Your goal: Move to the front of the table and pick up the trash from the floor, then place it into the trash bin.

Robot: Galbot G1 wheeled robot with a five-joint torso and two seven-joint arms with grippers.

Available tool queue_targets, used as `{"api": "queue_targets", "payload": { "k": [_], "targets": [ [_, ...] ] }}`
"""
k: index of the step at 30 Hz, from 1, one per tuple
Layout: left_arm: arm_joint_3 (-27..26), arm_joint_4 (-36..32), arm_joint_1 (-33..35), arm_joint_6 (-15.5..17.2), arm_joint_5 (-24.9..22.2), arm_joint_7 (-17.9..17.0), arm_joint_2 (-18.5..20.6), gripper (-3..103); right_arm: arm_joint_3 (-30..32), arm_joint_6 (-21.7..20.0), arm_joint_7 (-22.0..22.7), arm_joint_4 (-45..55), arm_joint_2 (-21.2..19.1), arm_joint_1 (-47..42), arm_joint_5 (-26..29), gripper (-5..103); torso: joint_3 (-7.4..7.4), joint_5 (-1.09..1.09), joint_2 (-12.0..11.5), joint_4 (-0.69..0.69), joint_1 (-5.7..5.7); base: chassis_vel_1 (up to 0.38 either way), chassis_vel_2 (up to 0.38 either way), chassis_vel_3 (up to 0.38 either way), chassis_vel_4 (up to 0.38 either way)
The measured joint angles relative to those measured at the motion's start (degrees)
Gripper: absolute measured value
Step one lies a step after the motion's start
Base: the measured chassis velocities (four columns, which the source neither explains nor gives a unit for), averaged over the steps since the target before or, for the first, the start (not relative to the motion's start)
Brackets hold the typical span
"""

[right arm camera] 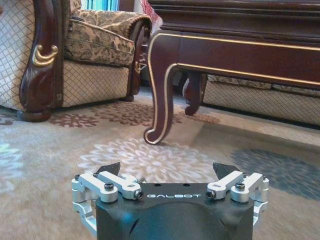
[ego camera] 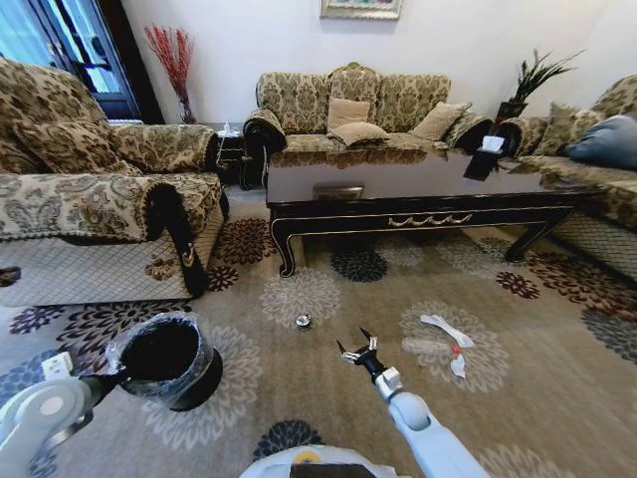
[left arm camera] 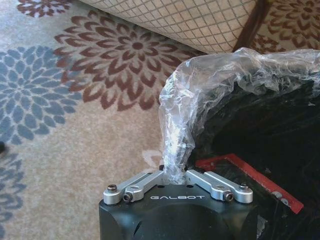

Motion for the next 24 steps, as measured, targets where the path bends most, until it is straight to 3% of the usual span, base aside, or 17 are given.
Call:
{"api": "queue_targets", "payload": {
  "k": [7,15,24],
  "targets": [
    [-0.42,-0.28,0.8,0.02,0.15,-0.21,-0.6,0,-4.4,0.9,0.69,-5.53,2.13,4.44,-2.52,100,0.0,-0.03,0.0,0.0,0.0,0.078,0.074,-0.086,-0.084],
    [-1.69,-1.24,1.98,0.02,0.04,-0.34,-1.24,0,-11.07,-1.01,1.12,-15.64,4.6,12.5,-3.66,100,0.0,0.0,0.0,-0.02,0.0,0.0,0.0,0.0,0.0],
    [-1.05,-2.11,1.94,0.02,0.23,-1.38,-2.74,0,-13.49,0.25,2.62,-31.63,9.28,21.99,-12.17,100,0.01,-0.02,0.0,-0.02,0.0,0.0,0.0,0.0,0.0]
  ]
}}
